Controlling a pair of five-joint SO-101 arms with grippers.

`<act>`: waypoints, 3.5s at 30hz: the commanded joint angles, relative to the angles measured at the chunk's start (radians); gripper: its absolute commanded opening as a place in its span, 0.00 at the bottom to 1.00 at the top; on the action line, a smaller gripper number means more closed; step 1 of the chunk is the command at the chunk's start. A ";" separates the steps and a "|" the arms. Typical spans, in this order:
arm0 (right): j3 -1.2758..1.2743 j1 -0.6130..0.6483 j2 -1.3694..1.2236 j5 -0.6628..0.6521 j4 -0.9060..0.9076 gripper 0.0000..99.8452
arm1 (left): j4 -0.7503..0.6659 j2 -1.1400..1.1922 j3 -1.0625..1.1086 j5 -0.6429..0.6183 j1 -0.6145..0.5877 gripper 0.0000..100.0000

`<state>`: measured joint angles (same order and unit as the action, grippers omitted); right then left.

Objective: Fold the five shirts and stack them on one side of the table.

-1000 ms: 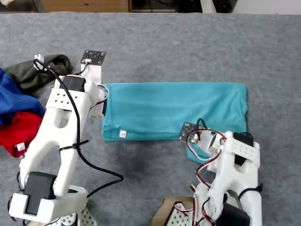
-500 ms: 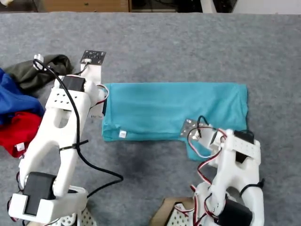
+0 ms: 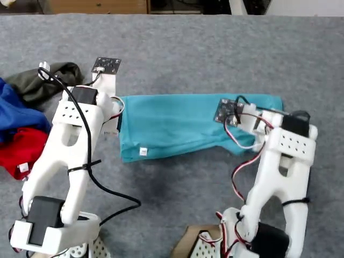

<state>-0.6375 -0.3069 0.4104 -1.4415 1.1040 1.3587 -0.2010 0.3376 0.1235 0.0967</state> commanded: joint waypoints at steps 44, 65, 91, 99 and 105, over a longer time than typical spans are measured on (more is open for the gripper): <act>-0.054 0.177 -0.035 0.219 -0.232 0.00 | -0.040 -0.039 -0.006 -0.006 0.083 0.02; 0.084 0.237 -0.492 0.420 -0.226 0.01 | -0.164 0.401 0.051 -0.080 0.381 0.02; 0.414 0.050 -0.509 0.620 -0.178 0.01 | -0.147 0.031 -0.064 0.002 0.301 0.02; 0.625 0.035 -0.819 0.658 -0.175 0.01 | -0.282 0.331 0.006 -0.031 0.244 0.02; 0.737 0.005 -0.926 0.652 -0.109 0.01 | -0.279 0.446 0.054 0.035 0.235 0.02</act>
<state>0.0146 -0.2731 -0.4964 -0.7956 0.9613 1.0779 0.2240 0.3667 0.1204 0.3406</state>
